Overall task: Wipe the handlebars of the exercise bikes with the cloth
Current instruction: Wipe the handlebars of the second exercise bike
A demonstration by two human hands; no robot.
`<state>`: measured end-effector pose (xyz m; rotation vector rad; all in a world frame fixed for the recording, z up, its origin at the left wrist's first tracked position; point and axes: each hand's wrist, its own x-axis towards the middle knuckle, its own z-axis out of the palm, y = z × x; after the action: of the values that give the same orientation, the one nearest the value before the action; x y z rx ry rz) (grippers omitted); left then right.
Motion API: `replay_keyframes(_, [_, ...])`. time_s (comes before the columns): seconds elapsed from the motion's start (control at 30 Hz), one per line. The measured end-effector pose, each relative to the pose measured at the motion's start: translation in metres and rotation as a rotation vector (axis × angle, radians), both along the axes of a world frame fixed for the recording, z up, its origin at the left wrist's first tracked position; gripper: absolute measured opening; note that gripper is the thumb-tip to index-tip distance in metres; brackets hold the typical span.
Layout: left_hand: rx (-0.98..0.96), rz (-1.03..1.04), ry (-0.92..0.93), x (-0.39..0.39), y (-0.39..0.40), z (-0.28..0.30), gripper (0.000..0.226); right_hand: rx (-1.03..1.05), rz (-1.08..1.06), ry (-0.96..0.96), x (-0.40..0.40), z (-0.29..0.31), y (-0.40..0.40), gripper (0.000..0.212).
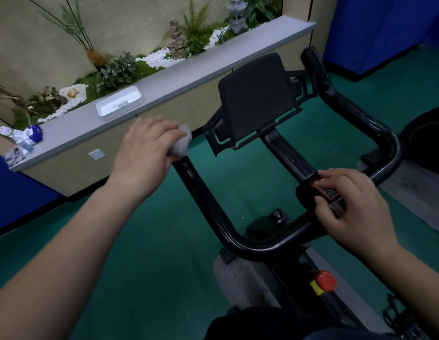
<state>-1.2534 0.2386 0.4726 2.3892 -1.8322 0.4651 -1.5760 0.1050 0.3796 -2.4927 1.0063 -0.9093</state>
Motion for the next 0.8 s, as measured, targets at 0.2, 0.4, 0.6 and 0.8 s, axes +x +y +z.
replay_keyframes(0.2, [0.246,-0.089,-0.077,-0.004,-0.002,-0.004,0.048,-0.004,0.017,-0.029,0.0,-0.002,0.001,0.024])
replay_keyframes(0.4, [0.43,-0.215,0.013,-0.043,-0.003,-0.019,0.052,-0.013,0.032,-0.041,-0.002,-0.002,0.001,0.023])
replay_keyframes(0.6, [0.489,-0.357,0.174,-0.036,-0.009,-0.01,0.04,-0.003,0.031,-0.056,-0.003,-0.002,-0.001,0.021])
replay_keyframes(0.8, [0.441,-0.359,0.064,-0.026,-0.001,-0.01,0.041,-0.005,0.026,-0.063,-0.002,-0.003,0.001,0.022])
